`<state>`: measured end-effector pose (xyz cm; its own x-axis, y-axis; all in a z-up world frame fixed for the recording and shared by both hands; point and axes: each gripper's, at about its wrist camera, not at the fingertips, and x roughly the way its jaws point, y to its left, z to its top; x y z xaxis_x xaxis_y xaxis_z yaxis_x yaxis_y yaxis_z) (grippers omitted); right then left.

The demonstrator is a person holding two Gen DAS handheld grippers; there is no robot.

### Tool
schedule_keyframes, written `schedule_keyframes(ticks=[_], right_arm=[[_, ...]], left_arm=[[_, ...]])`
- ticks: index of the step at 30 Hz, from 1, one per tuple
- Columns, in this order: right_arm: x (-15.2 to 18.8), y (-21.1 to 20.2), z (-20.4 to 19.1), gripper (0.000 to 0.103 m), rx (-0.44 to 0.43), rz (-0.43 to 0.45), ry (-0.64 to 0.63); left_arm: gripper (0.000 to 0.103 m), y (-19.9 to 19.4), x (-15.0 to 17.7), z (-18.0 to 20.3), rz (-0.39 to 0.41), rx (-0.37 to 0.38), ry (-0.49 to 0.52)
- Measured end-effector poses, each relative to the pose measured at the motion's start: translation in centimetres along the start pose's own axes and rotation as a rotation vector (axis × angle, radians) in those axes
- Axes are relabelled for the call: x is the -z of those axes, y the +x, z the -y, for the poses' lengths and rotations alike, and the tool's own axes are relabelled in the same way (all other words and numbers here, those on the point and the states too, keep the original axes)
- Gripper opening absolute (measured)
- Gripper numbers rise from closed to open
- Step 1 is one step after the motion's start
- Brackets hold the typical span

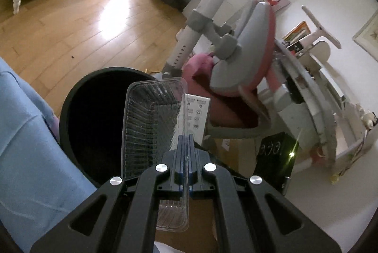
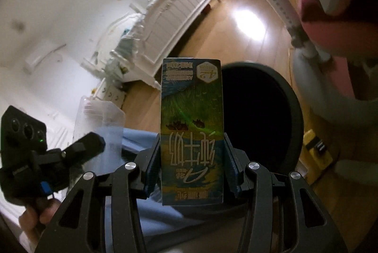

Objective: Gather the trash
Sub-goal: 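Carry the tray and carton to the black bin and release both, then grasp the green wrapper with the left tool while the right grasps a yellow packet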

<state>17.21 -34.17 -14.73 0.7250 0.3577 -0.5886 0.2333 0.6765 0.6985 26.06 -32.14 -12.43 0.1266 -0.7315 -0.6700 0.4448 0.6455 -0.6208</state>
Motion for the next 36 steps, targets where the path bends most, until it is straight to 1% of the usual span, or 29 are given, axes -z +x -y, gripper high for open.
schedule_keyframes(ticks=[1,2,3,5,6,7,8,9,10,12,13,15,18,20,22,23,24,25,26,27,28,30,31,33,34,36], right_arm=[[0.2,0.2,0.5,0.048,0.002,-0.006,0.006],[0.4,0.4,1.4,0.048,0.004,-0.01,0.01],[0.9,-0.1,3.2,0.048,0.003,-0.013,0.014],[1.0,0.6,4.0,0.048,0.007,-0.024,0.021],[1.1,0.9,4.1,0.048,0.005,-0.035,0.026],[0.1,1.3,4.9,0.05,0.006,-0.044,0.03],[0.2,1.4,4.9,0.05,0.014,-0.053,0.035],[-0.2,1.5,4.2,0.051,0.024,-0.06,0.037],[-0.5,1.5,4.5,0.053,0.032,-0.065,0.036],[-0.3,1.3,4.7,0.055,0.039,-0.064,0.029],[-0.3,0.9,4.7,0.06,0.043,-0.061,0.027],[-0.4,-0.1,4.8,0.064,0.042,-0.045,0.016],[0.2,-1.6,3.0,0.065,0.019,-0.024,-0.02],[0.5,-2.4,1.4,0.065,-0.005,-0.025,-0.053],[0.8,-2.9,-0.9,0.065,-0.038,-0.035,-0.103],[1.1,-2.9,-2.5,0.065,-0.056,-0.047,-0.139],[1.3,-2.8,-3.8,0.067,-0.067,-0.056,-0.17],[1.6,-2.7,-5.6,0.074,-0.084,-0.069,-0.217],[1.9,-2.7,-7.3,0.078,-0.102,-0.075,-0.256],[2.5,-2.5,-9.5,0.079,-0.129,-0.09,-0.31],[2.7,-2.3,-10.8,0.079,-0.142,-0.106,-0.347],[3.9,-1.4,-14.8,0.079,-0.167,-0.156,-0.463],[4.3,-1.0,-16.4,0.079,-0.17,-0.172,-0.514],[5.6,0.5,-20.1,0.079,-0.168,-0.221,-0.637],[6.0,1.1,-21.5,0.079,-0.167,-0.244,-0.683],[7.1,2.6,-24.3,0.079,-0.164,-0.274,-0.782]], left_arm=[[0.003,0.7,0.9,1.7,0.003,-0.004,0.001],[0.003,0.9,1.3,1.8,0.002,-0.009,-0.002],[0.003,1.5,1.4,2.2,0.002,-0.017,-0.003],[0.003,2.3,1.4,1.9,-0.002,-0.033,-0.007],[0.007,2.6,1.4,1.6,-0.004,-0.044,-0.01],[0.007,3.1,1.2,1.7,-0.013,-0.056,-0.012],[0.007,3.7,1.4,1.9,-0.024,-0.066,-0.012],[0.011,3.8,1.3,1.7,-0.037,-0.079,-0.013],[0.023,3.6,1.3,1.7,-0.05,-0.094,-0.016],[0.044,2.8,1.4,2.1,-0.035,-0.093,-0.009],[0.058,1.7,1.7,2.5,-0.013,-0.099,0.006],[0.067,-0.8,2.1,3.5,0.041,-0.111,0.029],[0.067,-6.1,3.6,5.1,0.124,-0.076,0.081],[0.067,-10.5,5.2,5.5,0.189,-0.082,0.099],[0.067,-14.3,6.8,5.0,0.239,-0.111,0.091],[0.067,-16.1,7.5,4.4,0.261,-0.134,0.076],[0.067,-17.9,8.3,3.6,0.282,-0.158,0.055],[0.067,-20.3,9.4,2.3,0.314,-0.192,0.024],[0.067,-22.5,10.4,1.0,0.347,-0.23,-0.004],[0.067,-24.1,11.1,0.0,0.371,-0.261,-0.026],[0.067,-26.7,12.3,-1.7,0.408,-0.313,-0.069],[0.067,-30.9,14.5,-5.3,0.464,-0.412,-0.158],[0.067,-32.3,15.3,-6.7,0.481,-0.464,-0.185],[0.067,-34.7,16.6,-9.6,0.485,-0.574,-0.241],[0.066,-35.9,17.3,-11.7,0.477,-0.616,-0.286],[0.065,-37.1,18.1,-14.5,0.457,-0.64,-0.347]])
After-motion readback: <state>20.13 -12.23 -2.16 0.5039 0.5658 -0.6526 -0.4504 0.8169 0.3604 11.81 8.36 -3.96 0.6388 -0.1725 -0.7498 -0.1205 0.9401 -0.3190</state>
